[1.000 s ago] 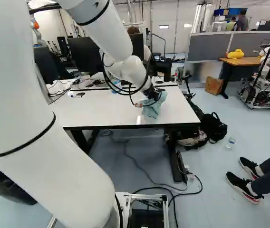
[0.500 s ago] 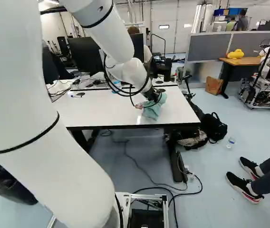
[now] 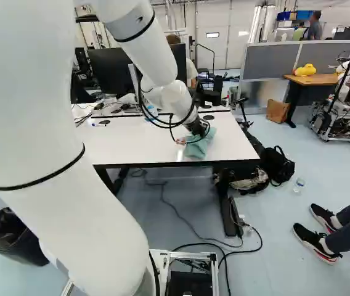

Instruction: Clean the table with the green towel

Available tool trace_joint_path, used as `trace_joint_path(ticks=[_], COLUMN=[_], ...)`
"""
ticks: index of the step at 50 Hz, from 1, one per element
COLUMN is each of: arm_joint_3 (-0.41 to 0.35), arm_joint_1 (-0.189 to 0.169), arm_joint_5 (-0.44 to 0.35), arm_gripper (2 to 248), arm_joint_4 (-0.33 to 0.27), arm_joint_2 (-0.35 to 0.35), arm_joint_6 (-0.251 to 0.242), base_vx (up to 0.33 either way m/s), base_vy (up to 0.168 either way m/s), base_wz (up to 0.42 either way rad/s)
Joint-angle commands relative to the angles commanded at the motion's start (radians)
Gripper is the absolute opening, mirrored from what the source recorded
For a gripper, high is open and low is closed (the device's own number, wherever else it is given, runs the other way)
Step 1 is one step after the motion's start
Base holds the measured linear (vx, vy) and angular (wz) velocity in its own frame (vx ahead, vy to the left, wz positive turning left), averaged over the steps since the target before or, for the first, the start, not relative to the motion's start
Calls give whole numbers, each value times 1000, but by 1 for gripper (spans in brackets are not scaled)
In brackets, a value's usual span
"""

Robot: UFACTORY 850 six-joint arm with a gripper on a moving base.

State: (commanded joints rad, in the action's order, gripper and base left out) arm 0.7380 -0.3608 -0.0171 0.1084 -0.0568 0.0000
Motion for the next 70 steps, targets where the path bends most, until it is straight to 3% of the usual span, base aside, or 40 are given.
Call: trace_joint_path(ticks=[26, 70], arm_joint_3=[0, 0], arm_joint_1=[0, 0], arm_joint_5=[18, 134], arm_gripper=[50, 50], arm_joint_4=[0, 0], arm_joint_2=[0, 0], arm_joint_6=[0, 0], base_vx=[0, 0], base_vy=[0, 0], base_wz=[0, 0])
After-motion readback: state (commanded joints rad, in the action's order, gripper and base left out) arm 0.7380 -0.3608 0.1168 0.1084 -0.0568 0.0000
